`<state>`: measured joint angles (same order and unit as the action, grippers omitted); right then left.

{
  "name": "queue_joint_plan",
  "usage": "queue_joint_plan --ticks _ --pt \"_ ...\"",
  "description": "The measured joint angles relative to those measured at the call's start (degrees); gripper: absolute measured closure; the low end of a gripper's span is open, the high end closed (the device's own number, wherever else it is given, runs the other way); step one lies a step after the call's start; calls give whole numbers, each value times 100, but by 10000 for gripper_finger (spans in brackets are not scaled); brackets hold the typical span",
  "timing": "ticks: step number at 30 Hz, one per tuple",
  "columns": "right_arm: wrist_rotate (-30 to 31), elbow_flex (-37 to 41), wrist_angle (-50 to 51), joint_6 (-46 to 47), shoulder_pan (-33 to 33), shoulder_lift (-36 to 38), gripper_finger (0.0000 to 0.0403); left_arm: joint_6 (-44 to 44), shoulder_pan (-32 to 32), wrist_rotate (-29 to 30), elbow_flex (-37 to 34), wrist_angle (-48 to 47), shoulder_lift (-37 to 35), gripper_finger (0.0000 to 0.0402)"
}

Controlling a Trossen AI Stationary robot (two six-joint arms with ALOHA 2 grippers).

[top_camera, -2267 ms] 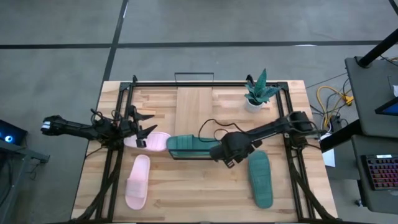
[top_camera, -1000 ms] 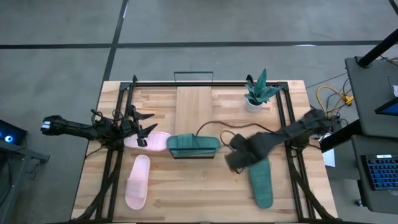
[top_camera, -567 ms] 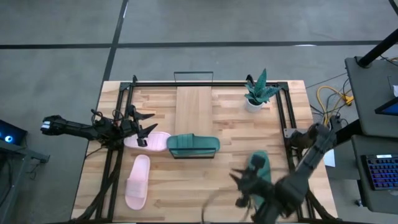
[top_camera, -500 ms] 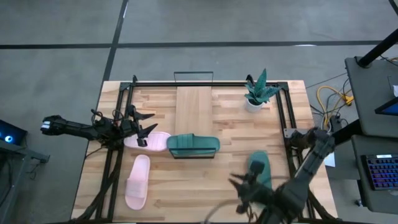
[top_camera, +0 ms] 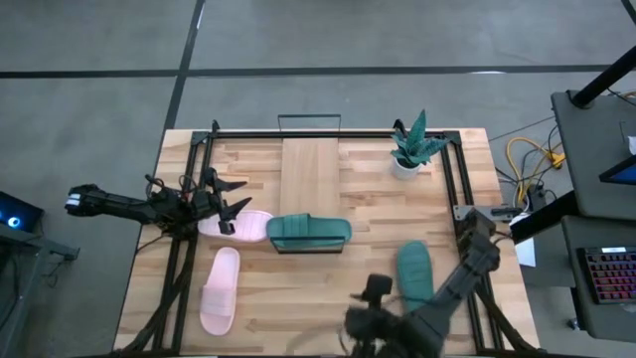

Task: Pick and place slides into the shelf
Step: Put the green slipper on the shelf

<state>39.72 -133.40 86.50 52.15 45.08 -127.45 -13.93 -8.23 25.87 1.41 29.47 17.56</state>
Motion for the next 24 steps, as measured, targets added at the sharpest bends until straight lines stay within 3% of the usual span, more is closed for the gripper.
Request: queue_joint_plan --ticks 4,10,18,24 --pt "-1999 465 253 1351 -340 189 177 9 0 2 0 -2 -15 205" --pt "-3582 1153 350 2465 -629 229 179 26 1 -2 0 14 -3 205" --pt "-4967 2119 342 3748 -654 242 204 308 0 -2 0 2 11 205" --pt "-5110 2579 348 4437 -662 242 213 310 0 -2 0 -3 39 205"
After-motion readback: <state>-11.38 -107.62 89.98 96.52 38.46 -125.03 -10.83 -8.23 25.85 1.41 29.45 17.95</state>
